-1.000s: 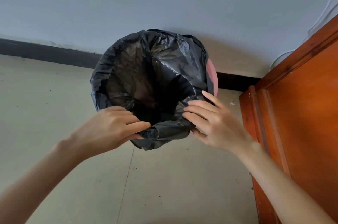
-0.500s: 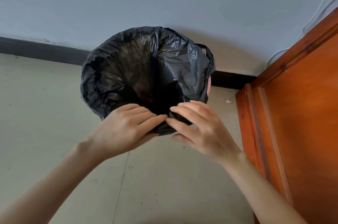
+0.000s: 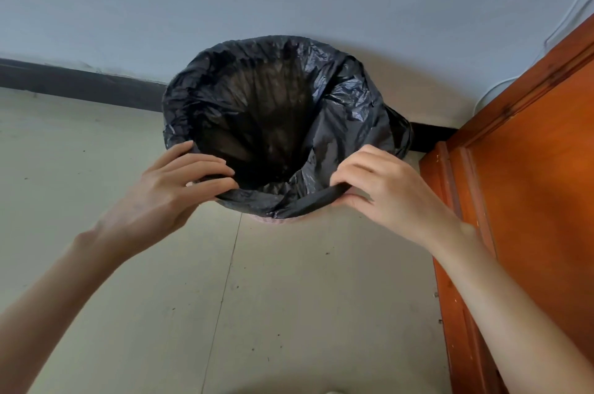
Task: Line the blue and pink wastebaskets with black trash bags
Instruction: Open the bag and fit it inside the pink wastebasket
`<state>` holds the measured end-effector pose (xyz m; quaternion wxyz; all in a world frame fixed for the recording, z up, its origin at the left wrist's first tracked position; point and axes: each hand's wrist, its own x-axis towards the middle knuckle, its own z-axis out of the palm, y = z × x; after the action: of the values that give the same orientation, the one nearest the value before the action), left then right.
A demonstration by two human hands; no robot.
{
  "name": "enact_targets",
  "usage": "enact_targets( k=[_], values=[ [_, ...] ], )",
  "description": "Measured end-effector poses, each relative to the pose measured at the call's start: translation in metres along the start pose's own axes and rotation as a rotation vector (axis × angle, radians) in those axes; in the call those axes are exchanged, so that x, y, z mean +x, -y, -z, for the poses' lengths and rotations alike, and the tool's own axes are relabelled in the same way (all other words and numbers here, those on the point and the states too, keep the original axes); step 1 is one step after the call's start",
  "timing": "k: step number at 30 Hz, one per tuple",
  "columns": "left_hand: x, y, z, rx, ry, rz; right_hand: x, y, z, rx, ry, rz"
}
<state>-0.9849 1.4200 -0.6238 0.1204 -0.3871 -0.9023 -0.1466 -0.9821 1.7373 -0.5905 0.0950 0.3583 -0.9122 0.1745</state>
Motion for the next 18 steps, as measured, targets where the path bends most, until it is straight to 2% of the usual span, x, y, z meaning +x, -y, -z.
enact_targets(
  k=[5,8,11,15,16,18],
  values=[
    [-0.003,0.003,0.000,-0.027,-0.017,0.028,-0.002,0.012,0.000,0.056,-0.122,0.068],
    [-0.005,0.006,-0.001,-0.031,-0.039,0.037,-0.015,0.016,-0.008,-0.068,-0.217,0.173],
    [-0.008,0.012,-0.001,-0.025,-0.048,0.040,-0.038,0.017,-0.033,-0.246,-0.181,0.236],
    [-0.008,0.013,0.000,-0.021,-0.023,0.059,-0.058,0.004,-0.069,-0.311,-0.031,0.162],
    [-0.007,0.011,0.001,-0.035,-0.010,0.070,-0.062,0.004,-0.071,-0.261,-0.042,0.115],
    [-0.005,0.004,0.004,-0.045,-0.010,0.075,-0.070,0.007,-0.065,-0.025,-0.250,-0.107]
  ],
)
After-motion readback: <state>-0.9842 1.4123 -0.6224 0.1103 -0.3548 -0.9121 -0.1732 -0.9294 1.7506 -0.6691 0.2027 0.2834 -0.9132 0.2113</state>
